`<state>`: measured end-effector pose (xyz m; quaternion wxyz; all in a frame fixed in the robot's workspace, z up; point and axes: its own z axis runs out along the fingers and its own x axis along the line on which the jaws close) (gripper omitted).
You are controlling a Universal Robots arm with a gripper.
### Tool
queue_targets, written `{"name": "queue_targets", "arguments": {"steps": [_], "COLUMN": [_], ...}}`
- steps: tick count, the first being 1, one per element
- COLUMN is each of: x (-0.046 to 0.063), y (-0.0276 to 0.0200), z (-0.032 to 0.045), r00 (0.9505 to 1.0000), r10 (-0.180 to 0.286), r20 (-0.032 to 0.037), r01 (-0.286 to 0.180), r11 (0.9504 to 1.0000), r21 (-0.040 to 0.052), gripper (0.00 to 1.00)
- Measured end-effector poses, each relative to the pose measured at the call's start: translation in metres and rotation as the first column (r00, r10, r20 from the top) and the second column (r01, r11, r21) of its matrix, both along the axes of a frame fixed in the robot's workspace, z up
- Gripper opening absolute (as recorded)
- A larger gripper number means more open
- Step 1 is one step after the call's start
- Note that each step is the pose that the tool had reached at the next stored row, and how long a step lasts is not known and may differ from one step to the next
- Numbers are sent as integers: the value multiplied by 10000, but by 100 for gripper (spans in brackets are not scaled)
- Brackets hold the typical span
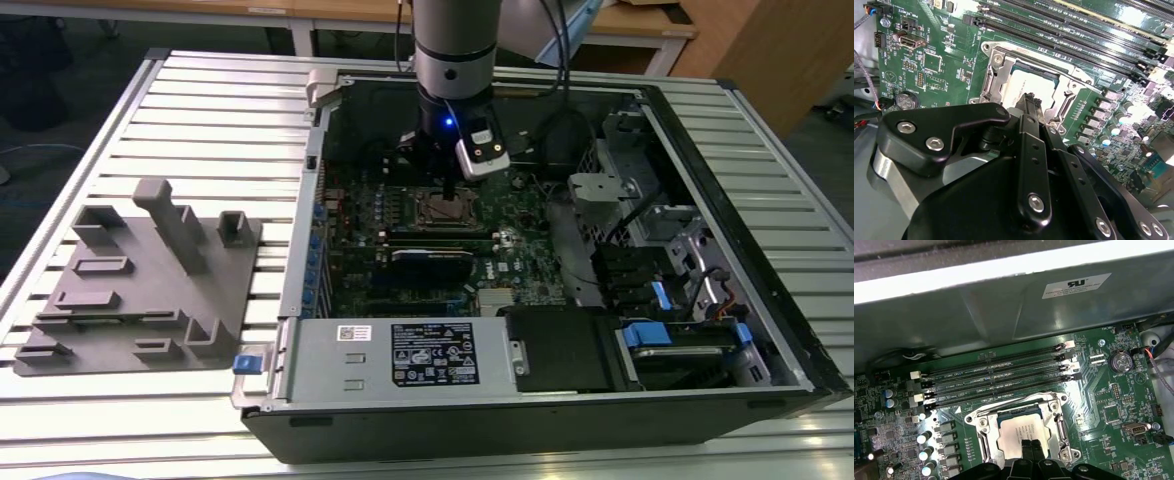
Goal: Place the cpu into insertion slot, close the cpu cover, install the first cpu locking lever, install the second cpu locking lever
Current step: 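Install the second cpu locking lever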
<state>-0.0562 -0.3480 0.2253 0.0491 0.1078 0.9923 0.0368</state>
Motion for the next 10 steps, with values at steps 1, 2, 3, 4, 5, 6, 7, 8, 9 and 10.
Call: {"name": "queue_targets", "arguments": {"steps": [1, 2, 3, 4, 5, 6, 7, 8, 9, 10], "x": [0, 0, 0, 0, 0, 0, 0, 0, 0, 0], "y": [0, 0, 0, 0, 0, 0, 0, 0, 0, 0], "z": [1, 4, 8, 15, 29, 45, 57, 64, 64, 64], "r00": [10000, 10000, 10000, 10000, 10000, 10000, 10000, 10000, 10000, 10000], "r10": [0, 0, 0, 0, -1, 0, 0, 0, 0, 0], "r20": [0, -2, -2, -1, -1, -1, 0, 0, 1, 1], "r01": [0, 0, 0, 0, 1, 0, 0, 0, 0, 0], "r11": [10000, 10000, 10000, 10000, 10000, 10000, 10000, 10000, 10000, 10000], "r21": [0, -3, -4, -2, -1, -1, 0, 0, 1, 1], "gripper": [11, 11, 11, 11, 11, 11, 11, 11, 11, 11]}}
